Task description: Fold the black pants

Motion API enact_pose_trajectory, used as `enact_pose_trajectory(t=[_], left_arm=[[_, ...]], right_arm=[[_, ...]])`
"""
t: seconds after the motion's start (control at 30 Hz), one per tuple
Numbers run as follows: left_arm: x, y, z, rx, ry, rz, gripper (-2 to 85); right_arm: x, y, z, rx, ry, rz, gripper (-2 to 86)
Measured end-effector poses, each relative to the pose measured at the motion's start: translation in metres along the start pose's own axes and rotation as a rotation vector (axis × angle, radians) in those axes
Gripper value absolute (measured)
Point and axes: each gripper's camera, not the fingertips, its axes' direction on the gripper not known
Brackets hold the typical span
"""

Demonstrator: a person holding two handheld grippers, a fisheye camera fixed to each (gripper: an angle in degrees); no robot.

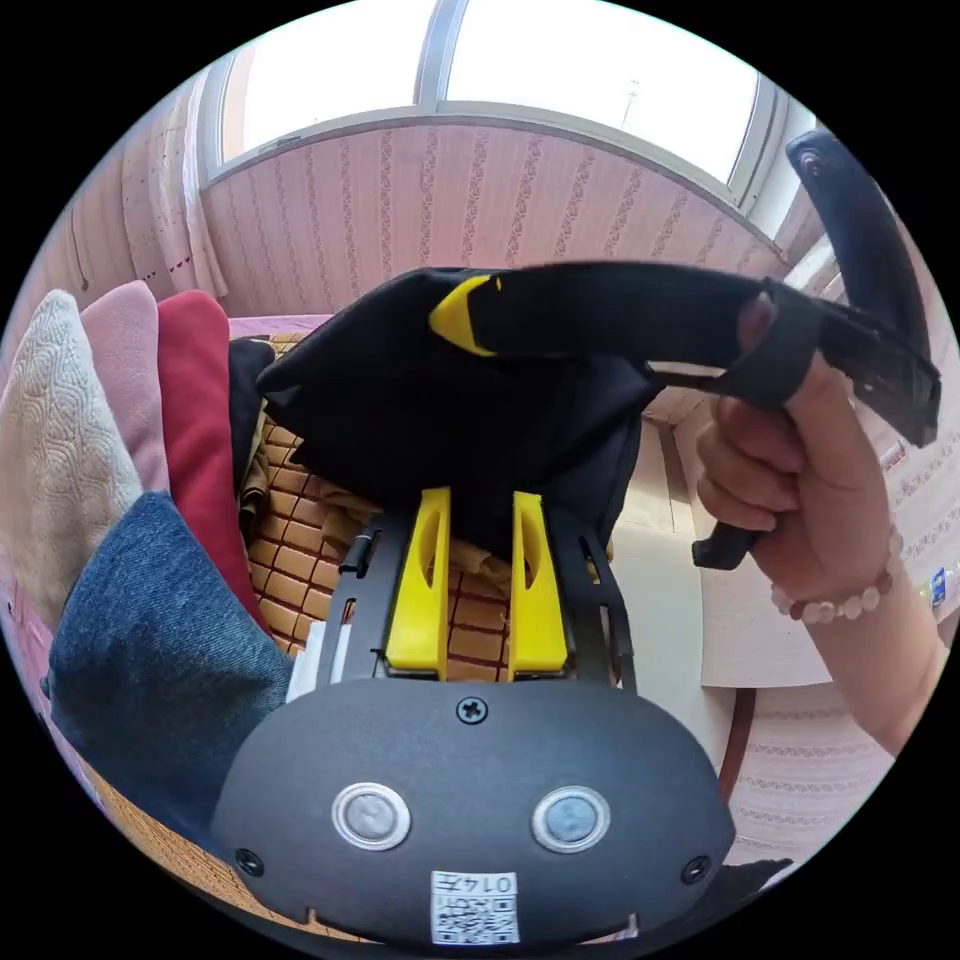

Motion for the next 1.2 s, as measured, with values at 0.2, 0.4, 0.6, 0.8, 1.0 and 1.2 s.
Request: enact_pose_trajectory(t=[0.2,0.4,0.6,0.8,1.0,1.2], left_arm=[[0.002,0.025,-0.066,0.087,-0.011,0.001,0.9],[0.001,0.127,-0.200,0.285,0.113,-0.008,-0.4],[-0.014,0.319,-0.359,0.504,0.082,-0.203,-0.8],[-0.003,0.538,-0.502,0.613,-0.278,-0.435,-0.8],[0.040,0.719,-0.626,0.720,-0.714,-0.639,-0.9],[0.083,0.830,-0.689,0.820,-0.916,-0.628,-0.8]], right_arm=[[-0.025,0.003,-0.101,0.251,-0.030,-0.022,1.0],[-0.096,0.013,-0.222,0.519,-0.079,-0.130,0.9],[-0.203,0.029,-0.296,0.646,-0.230,-0.310,0.8],[-0.339,0.043,-0.272,0.532,-0.483,-0.458,0.9],[-0.479,0.066,-0.196,0.287,-0.846,-0.471,1.0],[-0.561,0.092,-0.130,0.177,-1.082,-0.363,1.1]])
